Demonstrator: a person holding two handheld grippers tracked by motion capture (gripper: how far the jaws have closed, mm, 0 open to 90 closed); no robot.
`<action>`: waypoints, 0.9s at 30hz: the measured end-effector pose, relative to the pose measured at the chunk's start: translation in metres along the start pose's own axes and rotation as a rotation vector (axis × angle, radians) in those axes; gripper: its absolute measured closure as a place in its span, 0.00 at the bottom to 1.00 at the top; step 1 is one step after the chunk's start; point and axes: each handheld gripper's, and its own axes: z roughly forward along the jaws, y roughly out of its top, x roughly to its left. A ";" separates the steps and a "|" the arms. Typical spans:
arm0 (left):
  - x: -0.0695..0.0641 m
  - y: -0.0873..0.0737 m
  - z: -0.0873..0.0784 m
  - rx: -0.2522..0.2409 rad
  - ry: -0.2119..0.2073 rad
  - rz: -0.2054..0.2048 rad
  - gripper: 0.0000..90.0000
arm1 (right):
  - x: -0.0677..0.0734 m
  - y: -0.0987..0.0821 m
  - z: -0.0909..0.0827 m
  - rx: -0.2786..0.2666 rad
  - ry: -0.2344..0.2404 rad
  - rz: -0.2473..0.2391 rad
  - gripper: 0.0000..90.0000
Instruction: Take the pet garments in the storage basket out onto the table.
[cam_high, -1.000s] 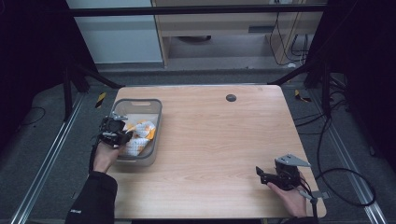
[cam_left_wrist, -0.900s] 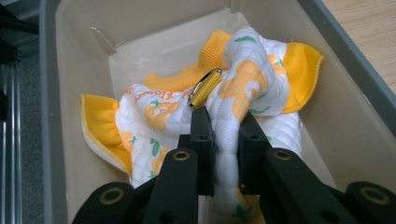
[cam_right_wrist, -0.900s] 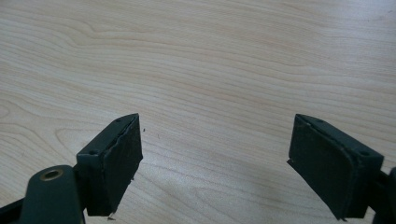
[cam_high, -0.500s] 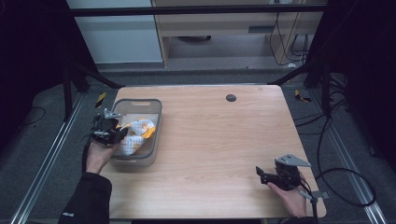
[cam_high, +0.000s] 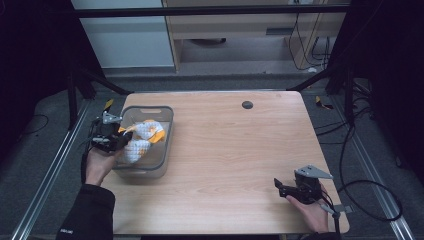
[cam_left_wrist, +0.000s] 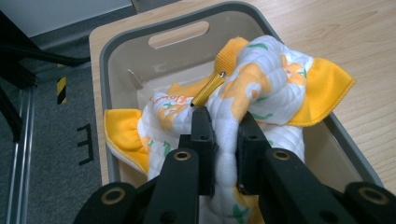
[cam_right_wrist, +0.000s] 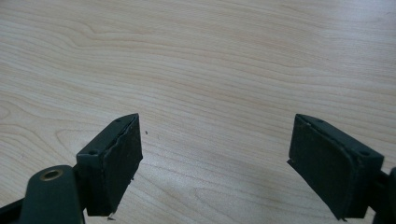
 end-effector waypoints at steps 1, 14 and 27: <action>0.000 0.001 -0.002 -0.003 -0.005 0.004 0.89 | 0.000 0.000 0.000 0.001 0.000 0.001 0.19; -0.001 0.008 -0.013 -0.029 -0.013 0.021 0.89 | -0.001 0.000 0.000 -0.005 -0.005 -0.006 0.19; -0.008 0.019 -0.036 -0.061 -0.039 0.066 0.89 | -0.001 0.000 0.000 -0.007 -0.008 -0.007 0.19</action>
